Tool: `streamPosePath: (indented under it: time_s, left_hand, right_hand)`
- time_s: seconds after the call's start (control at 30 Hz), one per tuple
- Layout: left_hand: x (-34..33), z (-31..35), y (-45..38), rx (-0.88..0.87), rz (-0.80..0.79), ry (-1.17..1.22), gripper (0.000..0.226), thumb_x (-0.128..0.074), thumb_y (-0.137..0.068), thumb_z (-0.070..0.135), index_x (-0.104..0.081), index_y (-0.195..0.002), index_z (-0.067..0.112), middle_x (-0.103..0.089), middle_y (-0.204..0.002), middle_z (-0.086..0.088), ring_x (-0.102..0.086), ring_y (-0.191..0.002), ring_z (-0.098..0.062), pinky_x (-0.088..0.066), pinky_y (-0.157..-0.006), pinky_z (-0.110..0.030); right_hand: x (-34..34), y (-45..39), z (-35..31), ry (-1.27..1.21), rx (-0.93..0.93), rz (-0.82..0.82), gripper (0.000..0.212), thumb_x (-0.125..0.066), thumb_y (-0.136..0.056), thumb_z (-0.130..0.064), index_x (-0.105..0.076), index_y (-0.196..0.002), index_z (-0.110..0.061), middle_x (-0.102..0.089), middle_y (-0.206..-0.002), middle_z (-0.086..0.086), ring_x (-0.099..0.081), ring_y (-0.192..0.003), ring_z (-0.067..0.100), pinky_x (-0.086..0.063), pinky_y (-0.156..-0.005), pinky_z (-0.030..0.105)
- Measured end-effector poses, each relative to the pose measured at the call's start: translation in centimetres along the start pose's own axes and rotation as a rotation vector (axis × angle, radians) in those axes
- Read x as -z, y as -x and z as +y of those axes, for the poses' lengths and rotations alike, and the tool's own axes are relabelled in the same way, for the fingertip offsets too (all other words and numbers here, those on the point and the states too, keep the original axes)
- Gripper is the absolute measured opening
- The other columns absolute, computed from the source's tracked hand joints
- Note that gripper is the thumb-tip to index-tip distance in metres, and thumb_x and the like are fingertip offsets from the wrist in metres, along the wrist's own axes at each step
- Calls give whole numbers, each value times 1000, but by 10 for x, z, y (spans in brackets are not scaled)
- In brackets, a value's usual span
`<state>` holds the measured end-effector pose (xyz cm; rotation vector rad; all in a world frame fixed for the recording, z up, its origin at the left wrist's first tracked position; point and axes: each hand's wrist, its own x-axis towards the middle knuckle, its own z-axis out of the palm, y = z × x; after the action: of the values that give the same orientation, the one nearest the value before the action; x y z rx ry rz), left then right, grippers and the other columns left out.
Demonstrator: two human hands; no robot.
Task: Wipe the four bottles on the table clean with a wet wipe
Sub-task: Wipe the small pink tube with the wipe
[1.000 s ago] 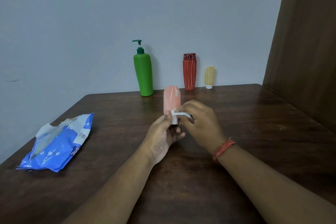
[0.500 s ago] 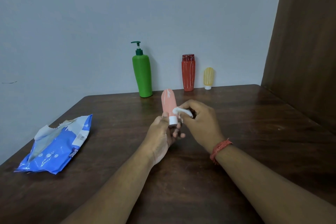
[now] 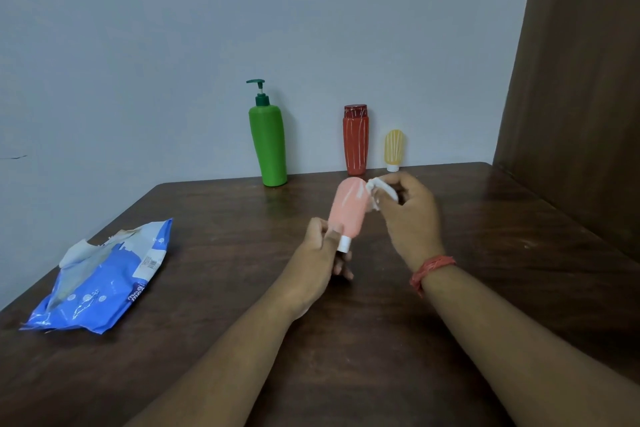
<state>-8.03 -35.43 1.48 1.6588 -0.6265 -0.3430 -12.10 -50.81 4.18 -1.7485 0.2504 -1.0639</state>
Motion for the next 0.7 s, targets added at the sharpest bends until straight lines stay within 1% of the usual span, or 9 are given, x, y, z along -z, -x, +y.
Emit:
streamPosePath:
  time_s: [0.07,0.13,0.23,0.33,0.4,0.47,0.53,0.67,0.7]
  left_hand:
    - [-2,-1,0,-40,2,-196,23,-33,-107,42,-41,-111,21,-59,-82,-1,-60,-65,-11,-50,-74,-34]
    - [-3,-1,-1,-61,22,-319,24,-31,-106,46,-38,-113,24,-60,-83,-2,-62,-68,-11,-49,-72,-35]
    - [-3,-3,-2,-82,73,-385,22,-31,-107,44,-36,-110,23,-59,-83,-4,-58,-68,-12,-44,-63,-30]
    - [1,-6,-4,-115,118,-324,18,-34,-107,41,-35,-98,25,-56,-83,-7,-53,-68,-16,-44,-63,-37]
    - [3,-6,-4,-132,113,-336,17,-34,-107,40,-35,-97,27,-55,-83,-8,-51,-69,-17,-42,-63,-37]
    - [2,-6,-3,-157,102,-390,15,-33,-107,39,-35,-102,25,-54,-81,-7,-50,-70,-16,-40,-62,-35]
    - [0,-5,-2,-180,105,-410,15,-32,-108,38,-34,-106,23,-53,-80,-6,-49,-69,-16,-38,-62,-34]
    - [3,-3,-2,-169,138,-362,15,-33,-108,37,-36,-104,24,-49,-79,-4,-45,-67,-13,-35,-60,-32]
    - [4,-3,-2,-175,140,-372,15,-33,-108,37,-36,-105,23,-49,-79,-3,-44,-67,-12,-35,-59,-31]
  right_hand:
    - [6,-2,-2,92,63,83,23,-68,-91,-16,-62,-85,-37,-66,-89,-14,-63,-85,7,-53,-67,19]
    - [8,-3,1,185,150,77,14,-67,-91,-15,-67,-92,-28,-63,-92,-14,-60,-87,5,-50,-70,15]
    - [3,1,7,332,376,-37,20,-67,-87,-1,-74,-101,-14,-66,-101,-1,-59,-92,9,-46,-79,14]
    - [-5,7,9,486,580,-235,29,-69,-80,6,-73,-105,-9,-66,-100,6,-58,-94,14,-37,-84,7]
    - [-6,5,8,601,670,-285,33,-70,-76,8,-72,-106,-6,-66,-98,9,-60,-94,23,-45,-86,21]
    - [1,-3,7,635,668,-176,34,-70,-74,11,-72,-104,-4,-66,-95,12,-62,-90,27,-52,-81,35]
    - [6,-7,6,622,640,-120,33,-71,-74,11,-72,-104,-4,-66,-95,12,-62,-89,28,-53,-80,36]
    - [1,7,2,614,708,-368,33,-74,-75,6,-72,-105,-8,-66,-96,8,-62,-90,25,-53,-79,34]
    - [1,6,1,624,714,-378,34,-75,-75,6,-73,-105,-8,-66,-96,8,-62,-91,24,-54,-79,35]
